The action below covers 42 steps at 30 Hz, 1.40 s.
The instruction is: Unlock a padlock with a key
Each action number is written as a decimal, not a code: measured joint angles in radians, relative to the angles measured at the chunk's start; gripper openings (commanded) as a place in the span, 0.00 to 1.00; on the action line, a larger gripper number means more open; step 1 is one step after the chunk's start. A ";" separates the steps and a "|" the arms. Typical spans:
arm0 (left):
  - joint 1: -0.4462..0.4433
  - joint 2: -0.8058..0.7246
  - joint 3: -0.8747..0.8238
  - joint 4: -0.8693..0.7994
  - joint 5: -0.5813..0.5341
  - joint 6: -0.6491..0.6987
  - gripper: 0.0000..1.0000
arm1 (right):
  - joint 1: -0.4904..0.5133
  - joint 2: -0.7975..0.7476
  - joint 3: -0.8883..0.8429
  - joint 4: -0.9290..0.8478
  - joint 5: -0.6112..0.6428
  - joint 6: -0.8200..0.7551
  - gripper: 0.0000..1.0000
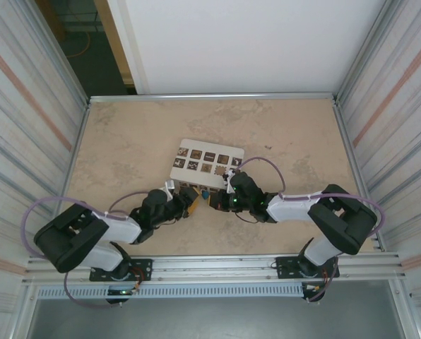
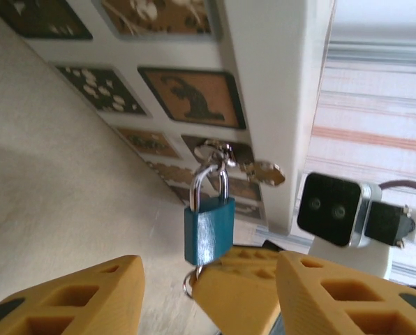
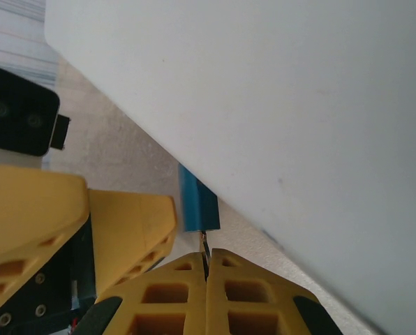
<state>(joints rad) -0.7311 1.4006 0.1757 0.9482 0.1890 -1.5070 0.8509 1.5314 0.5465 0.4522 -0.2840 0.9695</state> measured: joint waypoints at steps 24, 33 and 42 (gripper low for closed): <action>0.005 0.129 0.063 0.097 -0.003 -0.002 0.44 | 0.000 0.003 0.011 0.004 0.000 0.005 0.00; 0.005 0.174 0.077 0.108 -0.003 -0.010 0.36 | 0.000 0.003 0.013 0.005 0.000 0.022 0.00; 0.005 0.237 0.084 0.179 0.001 -0.021 0.25 | 0.000 0.003 0.013 0.005 0.003 0.047 0.00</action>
<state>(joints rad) -0.7261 1.6371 0.2600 1.1271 0.1898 -1.5280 0.8505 1.5349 0.5594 0.4568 -0.2810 1.0168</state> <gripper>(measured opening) 0.265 0.060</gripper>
